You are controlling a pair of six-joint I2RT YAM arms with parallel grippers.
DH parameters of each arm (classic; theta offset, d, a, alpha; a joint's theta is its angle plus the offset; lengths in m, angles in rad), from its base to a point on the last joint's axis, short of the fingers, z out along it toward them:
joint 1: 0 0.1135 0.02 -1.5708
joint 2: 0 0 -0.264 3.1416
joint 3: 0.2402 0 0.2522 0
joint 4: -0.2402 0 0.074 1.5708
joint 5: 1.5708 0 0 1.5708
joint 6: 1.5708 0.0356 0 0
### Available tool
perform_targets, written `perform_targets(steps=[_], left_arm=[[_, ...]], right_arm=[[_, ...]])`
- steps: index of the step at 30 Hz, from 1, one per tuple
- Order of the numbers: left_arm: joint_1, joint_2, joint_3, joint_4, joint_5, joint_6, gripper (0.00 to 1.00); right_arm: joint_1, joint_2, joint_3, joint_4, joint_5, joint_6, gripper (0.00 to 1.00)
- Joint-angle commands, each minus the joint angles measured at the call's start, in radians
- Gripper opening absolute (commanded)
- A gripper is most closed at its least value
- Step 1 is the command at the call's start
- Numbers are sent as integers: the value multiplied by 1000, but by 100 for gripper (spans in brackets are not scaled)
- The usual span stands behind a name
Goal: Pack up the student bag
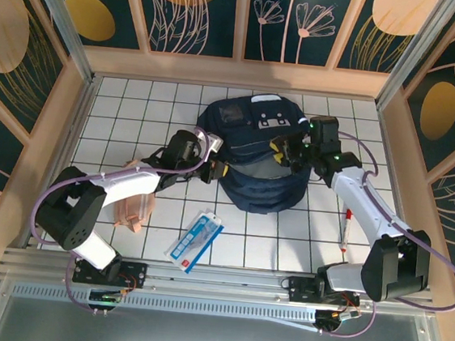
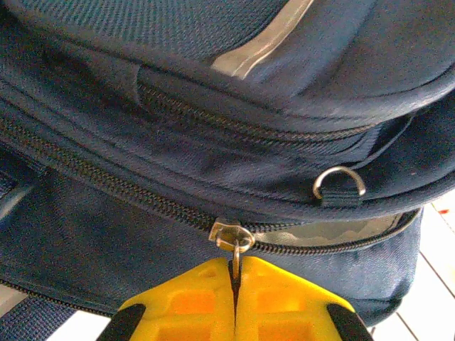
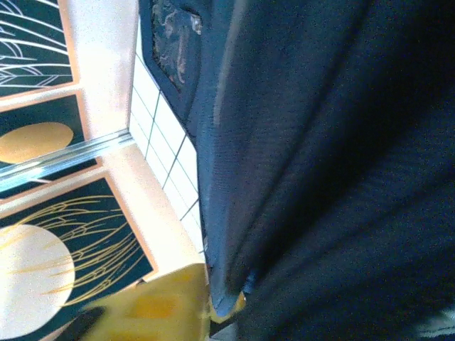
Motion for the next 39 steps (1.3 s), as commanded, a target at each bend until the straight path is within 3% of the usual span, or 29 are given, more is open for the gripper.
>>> perform_targets(steps=[1,8,14,16,21,24,29,39], left_arm=[[-38,19,56,-8,18,0,0],[-105,26,97,83,34,-95,0],[-128,8,113,102,48,-135,0],[-134,-3,108,112,49,-142,0],[-130,-60,100,1,-50,-66,0],[-84,-100,61,-43,-110,-36,0],[62,-119,4,-83,-77,-2,0],[142,101,122,-228,-188,173,0]], right_arm=[[38,-14,-32,74,78,43,38],[189,-5,-80,31,294,208,53],[267,2,-105,63,362,311,55],[286,7,-92,55,381,313,48],[278,-53,-100,33,443,314,0],[239,-90,-87,11,422,265,0],[178,-117,-57,-31,362,169,0],[183,-154,-90,-35,372,166,0]])
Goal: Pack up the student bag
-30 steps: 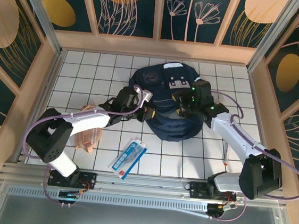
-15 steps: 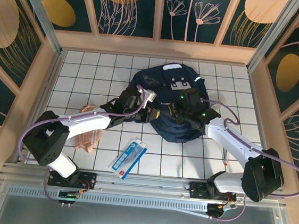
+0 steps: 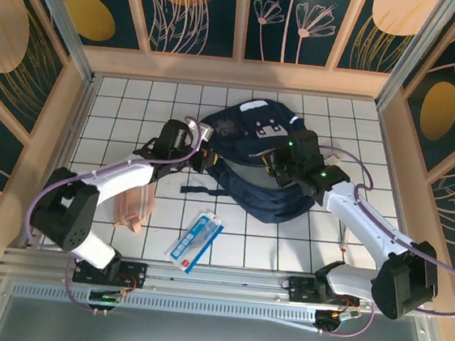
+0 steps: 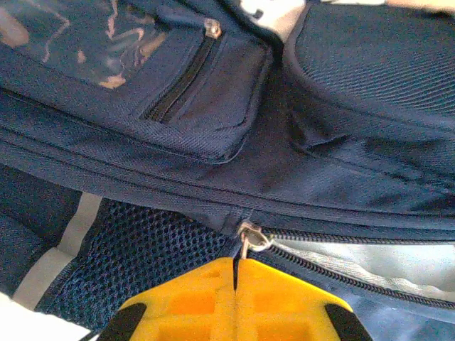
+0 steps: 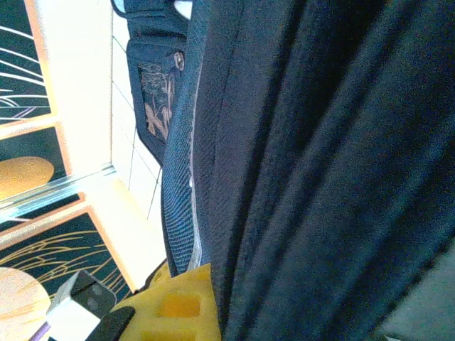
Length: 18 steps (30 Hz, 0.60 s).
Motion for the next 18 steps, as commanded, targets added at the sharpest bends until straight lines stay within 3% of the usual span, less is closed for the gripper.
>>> perform_targets(steps=[1,6,8,10,12,18], left_arm=[[48,90,46,-103,-149,83,0],[53,108,82,-93,-192,98,5],[58,104,87,-92,-230,96,11],[59,95,91,-96,-216,104,28],[59,79,89,-99,-180,119,39],[52,-35,8,-54,24,161,54]], right_arm=[[-18,-54,-2,-19,75,-18,0],[-5,-49,10,-13,86,-18,0],[1,-47,17,-15,95,-27,2],[6,-43,17,-23,110,-37,28],[-3,-38,-2,-10,123,-71,43],[-136,15,-103,5,35,-282,56]])
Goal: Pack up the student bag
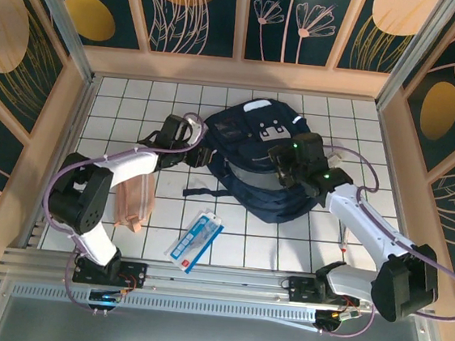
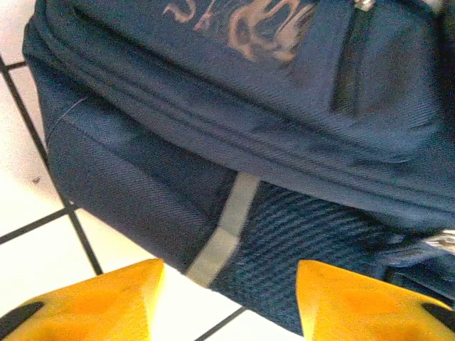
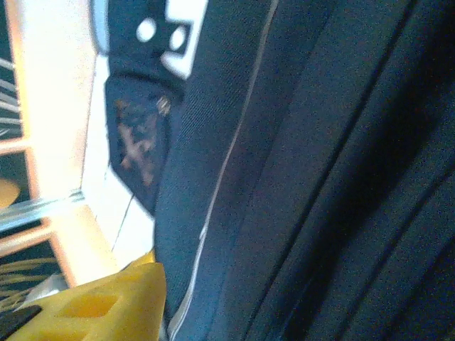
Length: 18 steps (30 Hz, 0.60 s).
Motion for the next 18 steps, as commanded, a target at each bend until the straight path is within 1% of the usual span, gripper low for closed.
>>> perform_targets(steps=[1,3,6,8,10,12,13,14,16,18], left_arm=[[-19,-110,-50,45,164,44,57],[-67,-145,-50,30,203,92,62],[-189,-153,9,-83,134,219,64],[-245,-145,65,-100,114,242,64],[-285,-148,74,-45,115,264,64],[-321,-151,66,20,99,320,65],[-335,-151,58,52,94,354,66],[-344,-148,56,75,87,378,70],[-354,-128,65,111,79,398,75],[-363,-96,95,117,71,398,77]], right_arm=[[-65,29,-53,13,-32,-137,58],[-80,30,-58,-16,-47,-174,62],[-101,18,-55,-48,-50,-235,64],[-124,12,-44,-62,-62,-258,63],[-146,1,-39,-37,-102,-272,55],[-160,-10,-30,-5,-147,-270,48],[-162,-15,-20,12,-163,-268,41],[-165,-17,-10,24,-174,-270,33],[-164,-18,11,48,-199,-263,20],[-164,-20,26,72,-231,-243,13]])
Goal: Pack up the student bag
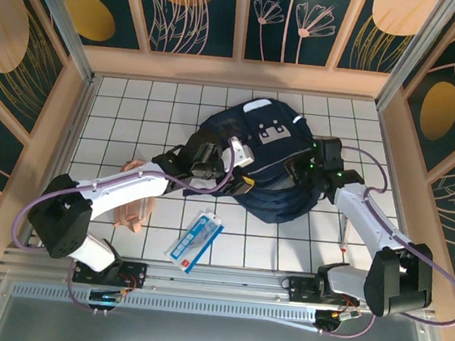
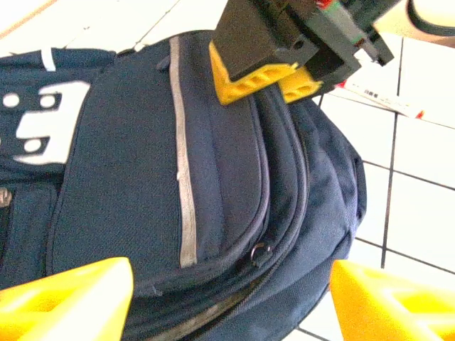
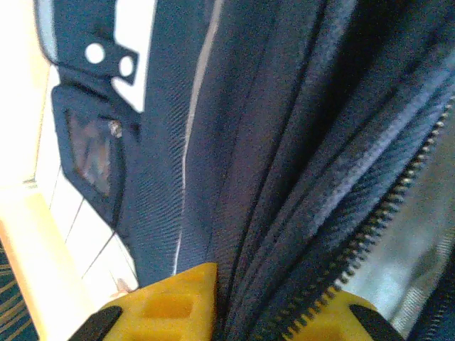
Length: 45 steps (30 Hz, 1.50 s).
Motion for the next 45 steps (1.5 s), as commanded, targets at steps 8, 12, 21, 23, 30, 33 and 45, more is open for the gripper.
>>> perform_targets(steps=[8,12,21,23,30,33,45], left_arm=[[-59,166,181,48,-105,43,93],[-78,180,170,120,-120,21,94],[-91,178,157,114,-409,51,70],[-88,166,130,148,-529,49,39],[62,83,46,236,-396,-37,4],[97,60,29,292,-345,-53,3],[165,67,77,278,-240,-80,0]], right_arm=[[2,-43,71,225,-169,154,0],[13,-29,107,236,-178,185,0],[60,-3,167,262,-199,243,0],[66,-7,179,244,-183,227,10],[127,-90,108,9,-135,-59,46],[238,-174,-9,-95,-69,-193,48],[591,-169,-180,1,24,-524,51]])
